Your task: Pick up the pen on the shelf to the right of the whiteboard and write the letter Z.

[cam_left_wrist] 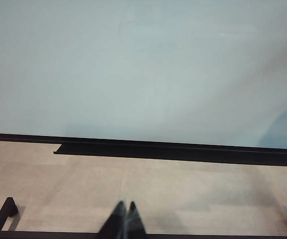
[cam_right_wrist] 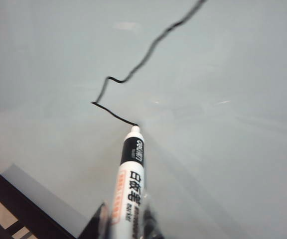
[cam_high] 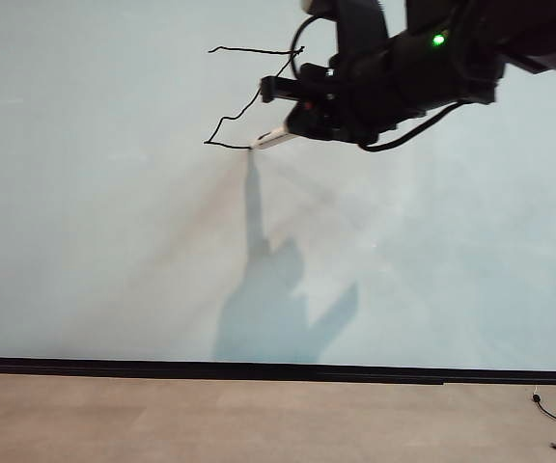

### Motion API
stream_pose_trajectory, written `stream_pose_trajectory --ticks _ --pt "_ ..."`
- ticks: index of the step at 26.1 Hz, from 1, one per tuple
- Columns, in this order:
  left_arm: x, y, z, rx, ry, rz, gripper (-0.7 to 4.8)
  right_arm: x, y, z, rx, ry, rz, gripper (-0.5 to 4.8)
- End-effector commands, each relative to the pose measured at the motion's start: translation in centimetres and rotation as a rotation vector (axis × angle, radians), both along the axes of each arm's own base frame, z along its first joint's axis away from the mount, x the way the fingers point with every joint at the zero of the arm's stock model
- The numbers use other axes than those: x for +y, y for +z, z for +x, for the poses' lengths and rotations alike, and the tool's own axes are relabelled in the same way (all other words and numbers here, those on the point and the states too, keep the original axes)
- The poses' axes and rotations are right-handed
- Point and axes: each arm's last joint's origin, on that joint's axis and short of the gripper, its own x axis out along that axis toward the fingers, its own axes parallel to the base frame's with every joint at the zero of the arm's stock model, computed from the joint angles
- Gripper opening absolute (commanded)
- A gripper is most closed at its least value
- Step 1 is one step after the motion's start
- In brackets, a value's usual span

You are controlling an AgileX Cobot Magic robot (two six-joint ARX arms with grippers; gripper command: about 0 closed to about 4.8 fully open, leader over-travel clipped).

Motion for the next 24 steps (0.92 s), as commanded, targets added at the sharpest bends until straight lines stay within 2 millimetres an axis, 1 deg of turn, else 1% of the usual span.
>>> stream_pose_trajectory --ticks 1,5,7,13,18,21,22,23,24 --pt "0.0 0.1 0.0 -0.007 -0.001 0.004 -0.04 -1.2 0.4 -0.3 -0.025 -0.079 0.016 -0.06" --pt "0.0 0.1 0.0 -0.007 -0.002 0.004 -0.04 -2.2 0.5 -1.0 -0.031 -0.103 0.012 -0.06" --pt "0.0 0.1 0.0 -0.007 -0.002 0.004 -0.04 -3.2 0.4 -1.4 -0.031 -0.125 0.01 -0.06" --pt "0.0 0.1 0.0 -0.007 -0.001 0.004 -0.05 -4.6 0.3 -2.0 -0.033 -0.149 0.011 -0.06" --pt "0.0 0.1 0.0 -0.007 -0.001 0.004 -0.04 -4.4 0.8 -2.3 -0.045 -0.097 0.016 -0.05" --pt "0.0 0.1 0.0 -0.007 -0.001 0.004 -0.04 -3.8 1.9 -3.8 -0.083 -0.041 0.003 -0.06" --pt "0.0 0.1 0.0 -0.007 -0.001 0.004 -0.04 -3.5 2.3 -4.7 -0.104 -0.035 -0.013 -0.05" --pt "0.0 0.1 0.0 -0.007 -0.001 0.004 -0.04 -3.3 3.3 -6.2 -0.133 -0.042 -0.034 -0.05" --pt "0.0 0.1 0.0 -0.008 -0.001 0.004 -0.04 -3.3 3.8 -6.8 -0.136 -0.044 -0.052 -0.05"
